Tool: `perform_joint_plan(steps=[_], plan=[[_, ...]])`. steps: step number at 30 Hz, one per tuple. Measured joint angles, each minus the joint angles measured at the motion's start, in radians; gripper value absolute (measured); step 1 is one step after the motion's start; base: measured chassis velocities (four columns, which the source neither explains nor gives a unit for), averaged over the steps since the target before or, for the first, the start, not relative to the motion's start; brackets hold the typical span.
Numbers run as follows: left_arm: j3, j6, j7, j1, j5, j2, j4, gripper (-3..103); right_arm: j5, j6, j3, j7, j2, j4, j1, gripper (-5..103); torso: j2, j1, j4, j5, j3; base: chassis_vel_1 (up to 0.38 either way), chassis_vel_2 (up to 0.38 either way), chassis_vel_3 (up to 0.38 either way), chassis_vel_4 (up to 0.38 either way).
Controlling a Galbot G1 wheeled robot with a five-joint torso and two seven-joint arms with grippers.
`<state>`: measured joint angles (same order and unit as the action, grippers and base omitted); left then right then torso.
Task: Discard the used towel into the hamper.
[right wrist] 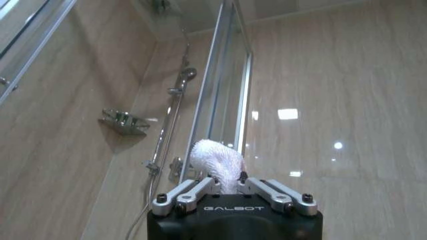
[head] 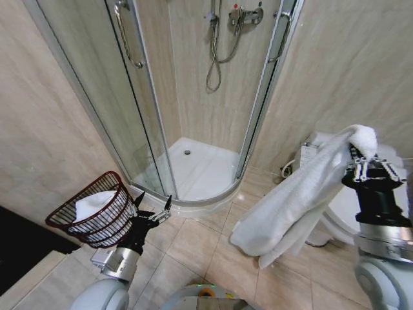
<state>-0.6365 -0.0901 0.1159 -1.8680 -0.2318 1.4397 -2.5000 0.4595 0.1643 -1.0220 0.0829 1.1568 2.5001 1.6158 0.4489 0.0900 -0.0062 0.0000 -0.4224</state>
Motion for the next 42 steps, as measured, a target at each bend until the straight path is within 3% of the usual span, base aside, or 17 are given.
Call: perform_joint_plan(steps=[42], plan=[[0.000,0.000,0.000,0.000,0.000,0.000,0.000,99,-0.004,-0.009,-0.017,-0.002,-0.005,0.000,0.003,7,0.177,0.074,0.0000,0.0000,-0.104,0.000,0.000,0.000,0.000]])
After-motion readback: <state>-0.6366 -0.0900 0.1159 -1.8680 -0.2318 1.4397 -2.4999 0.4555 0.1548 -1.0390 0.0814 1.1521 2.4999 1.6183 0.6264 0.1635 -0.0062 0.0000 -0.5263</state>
